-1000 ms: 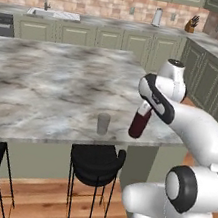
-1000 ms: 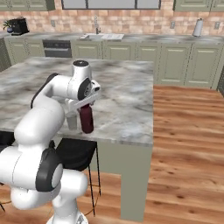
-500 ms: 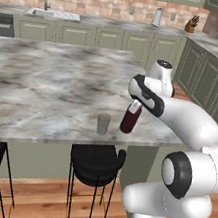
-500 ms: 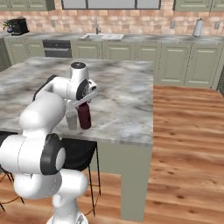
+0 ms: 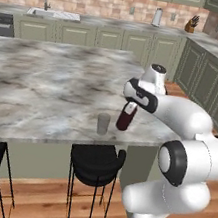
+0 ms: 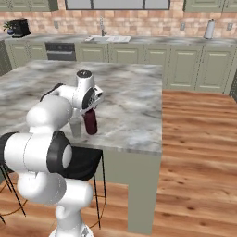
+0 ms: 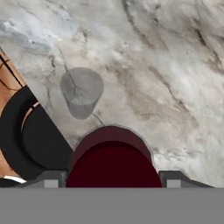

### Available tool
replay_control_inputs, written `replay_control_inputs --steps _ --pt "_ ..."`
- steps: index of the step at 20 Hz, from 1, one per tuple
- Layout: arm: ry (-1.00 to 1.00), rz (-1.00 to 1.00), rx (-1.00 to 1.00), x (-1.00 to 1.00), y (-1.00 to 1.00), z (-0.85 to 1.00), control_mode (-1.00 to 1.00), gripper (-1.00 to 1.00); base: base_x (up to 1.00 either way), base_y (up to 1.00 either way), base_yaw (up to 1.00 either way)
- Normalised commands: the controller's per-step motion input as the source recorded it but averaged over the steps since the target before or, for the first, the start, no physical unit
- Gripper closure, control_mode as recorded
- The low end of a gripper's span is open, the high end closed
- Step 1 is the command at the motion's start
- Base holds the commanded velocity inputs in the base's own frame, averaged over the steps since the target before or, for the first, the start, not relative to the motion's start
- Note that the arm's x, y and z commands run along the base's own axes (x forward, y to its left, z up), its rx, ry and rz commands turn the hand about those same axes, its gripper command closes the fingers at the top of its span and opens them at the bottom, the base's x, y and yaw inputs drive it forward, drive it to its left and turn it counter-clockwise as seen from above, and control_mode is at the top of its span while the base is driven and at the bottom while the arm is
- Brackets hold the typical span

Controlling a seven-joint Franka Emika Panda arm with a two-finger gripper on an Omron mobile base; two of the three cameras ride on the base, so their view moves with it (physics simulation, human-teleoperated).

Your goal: There is a wine glass and glass cup on the dining counter. Place the wine bottle next to the wine glass and the juice bottle next to the glass cup.

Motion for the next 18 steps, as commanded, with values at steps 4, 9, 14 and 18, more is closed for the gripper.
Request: replay_control_inputs --steps 4,9,14,18 --pt "0.0 0.03 0.0 0.24 0.05 -0.24 -1.0 1.0 0.0 0.0 0.0" --pt "0.0 0.03 0.0 0.21 0.08 -0.26 -1.0 1.0 0.0 0.0 0.0" --pt "0.0 0.04 0.0 0.22 0.05 -0.22 -1.0 1.0 0.0 0.0 0.0" --pt "0.0 0.02 0.0 0.16 0.03 -0.26 -1.0 1.0 0.0 0.0 0.0"
